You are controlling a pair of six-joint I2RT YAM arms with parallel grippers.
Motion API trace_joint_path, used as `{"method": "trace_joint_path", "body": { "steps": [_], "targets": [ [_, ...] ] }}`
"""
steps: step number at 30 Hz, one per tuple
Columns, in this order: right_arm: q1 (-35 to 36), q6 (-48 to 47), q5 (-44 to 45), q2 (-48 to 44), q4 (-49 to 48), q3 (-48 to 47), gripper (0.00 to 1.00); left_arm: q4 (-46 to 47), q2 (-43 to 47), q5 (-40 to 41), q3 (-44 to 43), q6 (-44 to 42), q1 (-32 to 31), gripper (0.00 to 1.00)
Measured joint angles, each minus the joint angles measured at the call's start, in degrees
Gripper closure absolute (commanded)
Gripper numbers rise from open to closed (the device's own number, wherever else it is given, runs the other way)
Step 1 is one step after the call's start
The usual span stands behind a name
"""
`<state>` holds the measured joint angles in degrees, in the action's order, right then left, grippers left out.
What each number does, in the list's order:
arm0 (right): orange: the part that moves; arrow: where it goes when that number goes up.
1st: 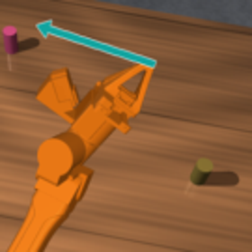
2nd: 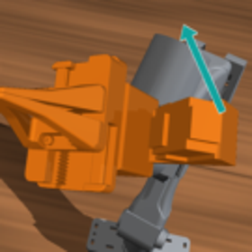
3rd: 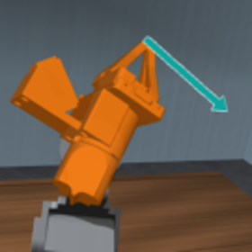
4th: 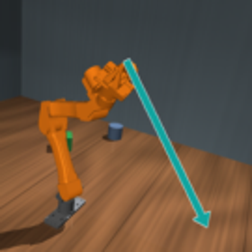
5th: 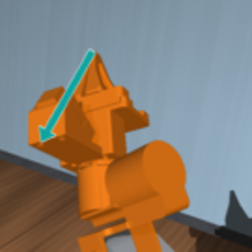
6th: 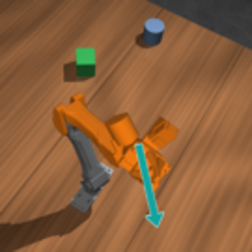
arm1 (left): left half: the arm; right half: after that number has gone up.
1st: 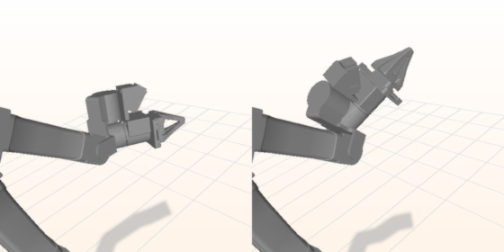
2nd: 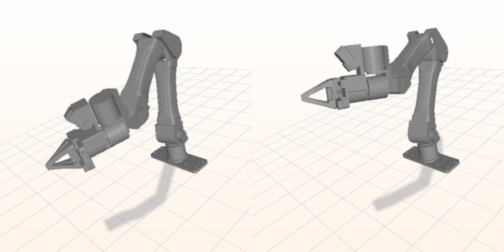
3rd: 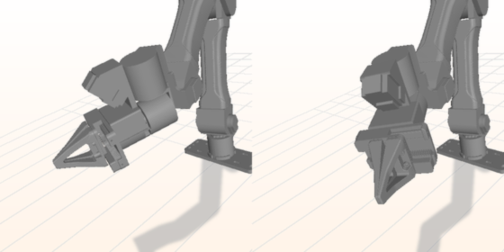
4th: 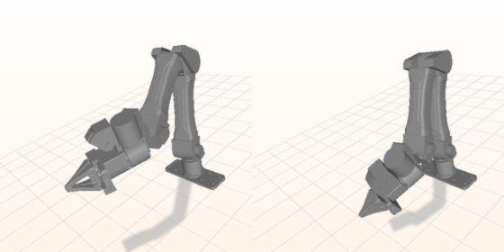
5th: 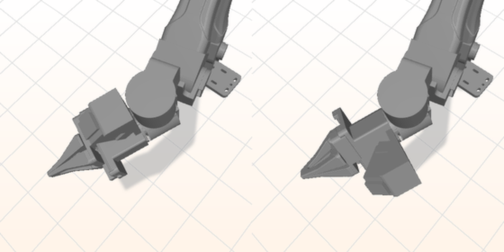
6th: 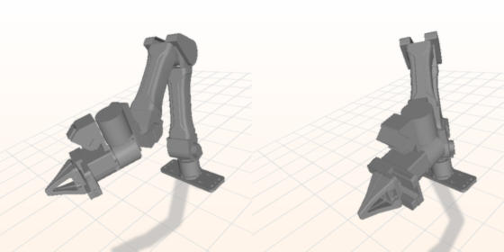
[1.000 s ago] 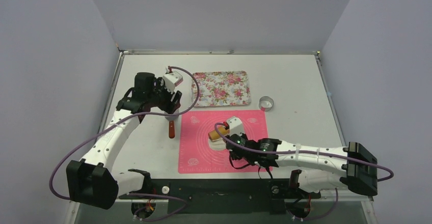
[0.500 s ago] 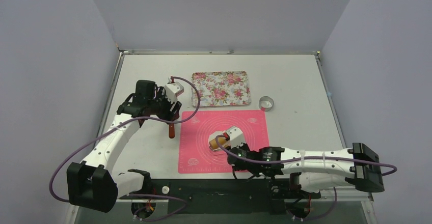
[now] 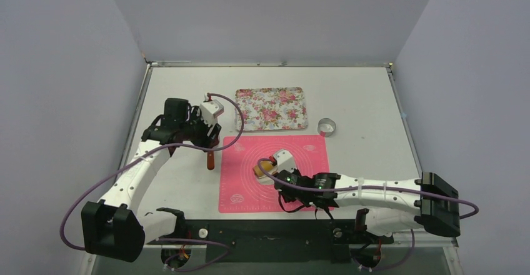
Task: Roll out the dumpling wrappers from the dough
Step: Flatten out the dough on the work surface.
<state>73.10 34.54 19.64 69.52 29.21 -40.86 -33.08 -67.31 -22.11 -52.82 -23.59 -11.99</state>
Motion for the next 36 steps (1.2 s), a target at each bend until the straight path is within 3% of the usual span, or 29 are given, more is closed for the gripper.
{"method": "trace_joint_path", "body": {
  "steps": [6,15,27,36],
  "targets": [
    [0.7,-0.3,-0.3,-0.4,-0.3,0.2,1.0,-0.1,0.0,0.0,0.0,0.0,0.5,0.4],
    [9.1,9.4,1.3,-9.8,8.0,3.8,1.0,0.0,0.0,-0.9,-0.7,0.4,0.9,0.4],
    [-0.5,1.5,-1.1,-1.1,0.8,0.5,1.0,0.0,0.0,-0.9,-0.7,0.4,1.8,0.39],
    [4.6,6.6,-0.8,-7.8,3.8,4.9,1.0,0.1,0.0,-1.1,-1.6,0.4,2.0,0.4]
  ]
}}
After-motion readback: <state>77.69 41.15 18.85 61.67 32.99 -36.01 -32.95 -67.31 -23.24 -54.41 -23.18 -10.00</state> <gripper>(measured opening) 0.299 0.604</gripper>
